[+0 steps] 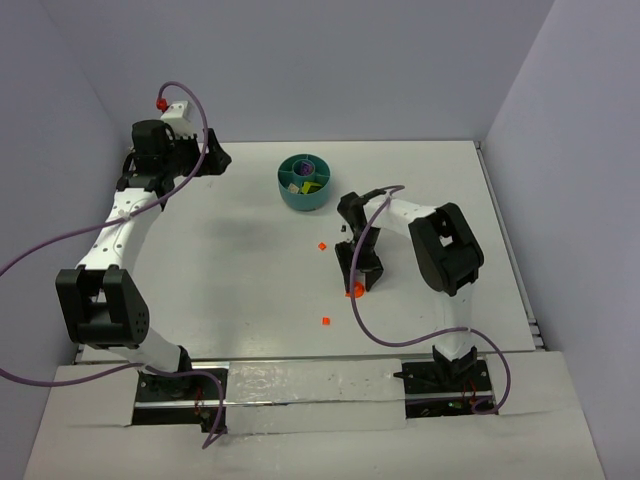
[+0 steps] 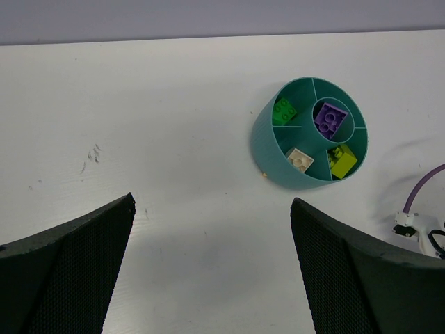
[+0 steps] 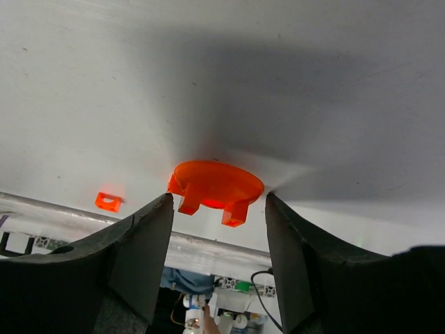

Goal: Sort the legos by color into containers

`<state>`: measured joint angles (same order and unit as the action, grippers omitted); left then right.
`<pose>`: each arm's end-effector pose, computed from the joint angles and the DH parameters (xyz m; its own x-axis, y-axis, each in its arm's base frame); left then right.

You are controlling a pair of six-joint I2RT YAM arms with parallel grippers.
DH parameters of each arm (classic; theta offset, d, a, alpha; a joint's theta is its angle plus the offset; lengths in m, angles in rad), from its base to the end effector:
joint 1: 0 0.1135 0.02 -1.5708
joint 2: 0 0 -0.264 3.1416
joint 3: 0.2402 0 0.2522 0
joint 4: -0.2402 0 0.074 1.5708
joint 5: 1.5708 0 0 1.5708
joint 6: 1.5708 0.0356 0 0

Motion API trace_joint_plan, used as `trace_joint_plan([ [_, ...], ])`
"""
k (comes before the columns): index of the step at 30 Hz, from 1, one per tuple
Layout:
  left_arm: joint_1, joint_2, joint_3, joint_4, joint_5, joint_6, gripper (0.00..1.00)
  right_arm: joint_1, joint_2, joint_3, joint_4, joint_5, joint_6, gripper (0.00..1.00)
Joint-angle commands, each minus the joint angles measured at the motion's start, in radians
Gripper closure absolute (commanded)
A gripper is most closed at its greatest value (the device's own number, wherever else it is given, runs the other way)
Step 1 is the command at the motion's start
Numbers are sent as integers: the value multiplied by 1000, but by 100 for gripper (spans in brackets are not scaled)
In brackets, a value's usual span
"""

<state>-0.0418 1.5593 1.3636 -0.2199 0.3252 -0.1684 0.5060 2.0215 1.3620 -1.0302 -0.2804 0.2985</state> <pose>0.3667 -0.0267 0.3452 -0.4533 -0.1400 -0.8803 0.2594 0.9241 -0.2805 0.3036 0.1795 0.1410 -0.9586 -0.2081 0.1942 -0.1623 0.9601 0.2277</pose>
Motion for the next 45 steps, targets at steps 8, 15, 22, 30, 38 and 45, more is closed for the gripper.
trace_joint_plan([
  [8, 8, -3, -3, 50, 18, -18, 1, -11, -39, -14, -5, -4, -9, 51],
  [15, 8, -2, -3, 53, 28, -20, 1, -11, -65, -3, -10, -17, -21, 61],
  [22, 8, -1, 2, 52, 34, -17, 1, -11, -123, 52, -19, -13, -54, 70],
  [30, 8, -21, 9, 27, 84, 46, 1, -13, -168, 188, 21, 34, -144, 90],
  [38, 9, -44, 2, 24, 284, 116, 1, -77, -162, 450, 189, 107, -387, 100],
  [45, 10, -17, 33, 25, 360, 99, 1, -126, -34, 725, 269, 165, -463, 100],
])
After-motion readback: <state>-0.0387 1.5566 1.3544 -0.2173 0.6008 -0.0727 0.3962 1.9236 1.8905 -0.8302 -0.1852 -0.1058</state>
